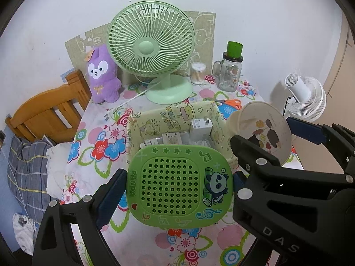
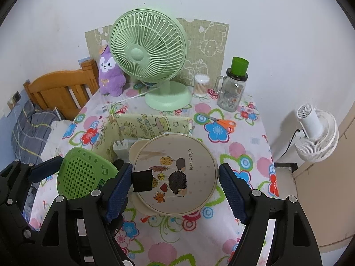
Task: Organize rigid objects
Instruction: 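Lift both cases and carry them over the fabric box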
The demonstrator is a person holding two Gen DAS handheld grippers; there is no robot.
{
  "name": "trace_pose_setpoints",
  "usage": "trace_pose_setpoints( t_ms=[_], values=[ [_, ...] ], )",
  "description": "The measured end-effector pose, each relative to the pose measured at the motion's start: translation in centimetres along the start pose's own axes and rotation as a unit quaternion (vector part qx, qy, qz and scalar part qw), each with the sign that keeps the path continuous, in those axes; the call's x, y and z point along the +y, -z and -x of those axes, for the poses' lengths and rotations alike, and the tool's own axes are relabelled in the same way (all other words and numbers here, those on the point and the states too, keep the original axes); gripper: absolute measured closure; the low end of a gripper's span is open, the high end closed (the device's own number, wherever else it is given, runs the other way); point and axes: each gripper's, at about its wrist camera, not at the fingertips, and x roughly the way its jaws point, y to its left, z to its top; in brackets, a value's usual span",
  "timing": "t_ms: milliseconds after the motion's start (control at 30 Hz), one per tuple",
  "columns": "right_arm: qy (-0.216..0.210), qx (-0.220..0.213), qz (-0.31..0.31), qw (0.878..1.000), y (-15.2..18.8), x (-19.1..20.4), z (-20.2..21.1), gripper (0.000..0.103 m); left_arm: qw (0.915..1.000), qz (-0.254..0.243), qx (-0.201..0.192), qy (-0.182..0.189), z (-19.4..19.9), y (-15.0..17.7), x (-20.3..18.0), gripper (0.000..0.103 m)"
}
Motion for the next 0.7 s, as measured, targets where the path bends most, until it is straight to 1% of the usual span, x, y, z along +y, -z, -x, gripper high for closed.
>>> trace_pose_setpoints(
  t_ms=[233,367,700],
  values=[
    [0.0,-0.003,-0.001,1.0,-1.4,0.2,-0.8,0.023,1.0,0.006,-0.003,0.003,-0.5,-1.1,0.7,0.008],
    [0.0,0.001,0.004,1.0,-2.0,0.4,-1.6,0.023,1.0,0.003,0.001,-0.002,-1.2,-1.7,1.0,0.008],
    [-0.015,0.03,0.016,0.999,-3.2,1.5,-5.3,0.023,0.9997,0.007,0.022,-0.003,-4.2,-2.4,2.0,0.008]
  ],
)
